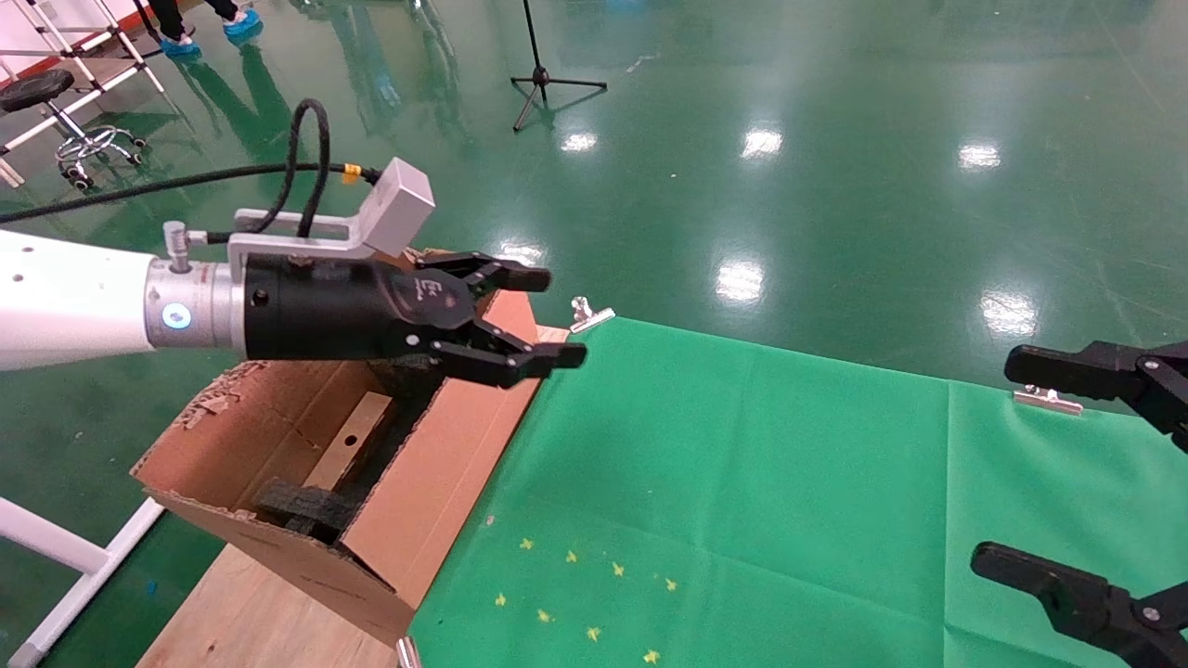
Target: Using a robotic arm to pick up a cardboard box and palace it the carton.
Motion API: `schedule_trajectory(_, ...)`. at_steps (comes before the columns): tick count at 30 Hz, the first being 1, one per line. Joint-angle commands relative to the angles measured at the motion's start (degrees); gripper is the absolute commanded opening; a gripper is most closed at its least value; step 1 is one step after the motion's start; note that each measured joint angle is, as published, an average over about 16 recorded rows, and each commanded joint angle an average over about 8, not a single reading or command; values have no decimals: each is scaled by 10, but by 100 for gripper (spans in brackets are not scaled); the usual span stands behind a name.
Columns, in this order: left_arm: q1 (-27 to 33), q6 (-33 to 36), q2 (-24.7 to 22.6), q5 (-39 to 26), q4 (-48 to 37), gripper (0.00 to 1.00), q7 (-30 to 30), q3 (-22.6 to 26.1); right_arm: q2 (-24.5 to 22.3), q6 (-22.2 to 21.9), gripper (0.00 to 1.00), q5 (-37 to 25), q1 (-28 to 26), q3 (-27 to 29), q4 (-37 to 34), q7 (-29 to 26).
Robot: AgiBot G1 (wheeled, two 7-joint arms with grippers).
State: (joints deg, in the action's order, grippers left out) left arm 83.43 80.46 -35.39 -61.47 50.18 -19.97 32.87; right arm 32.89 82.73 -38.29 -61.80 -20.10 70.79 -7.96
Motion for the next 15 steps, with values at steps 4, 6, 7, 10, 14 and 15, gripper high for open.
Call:
schedule_trajectory(4,-43,10,1,39,46,100,18,-33,0,0,100,0,0,0,0,0)
schedule_trajectory(6,-61,15,1,54,65,100,26,-47,0,0,100,0,0,0,0,0)
schedule_trajectory(7,-69,17,1,62,74,100,29,-53,0,0,100,0,0,0,0,0)
schedule_trajectory(10,-95,23,2,86,102,100,40,-74,0,0,100,0,0,0,0,0)
schedule_trajectory(14,-130,31,2,117,139,100,55,-100,0,0,100,0,0,0,0,0)
schedule_trajectory(15,-139,33,2,125,149,100,59,-107,0,0,100,0,0,0,0,0)
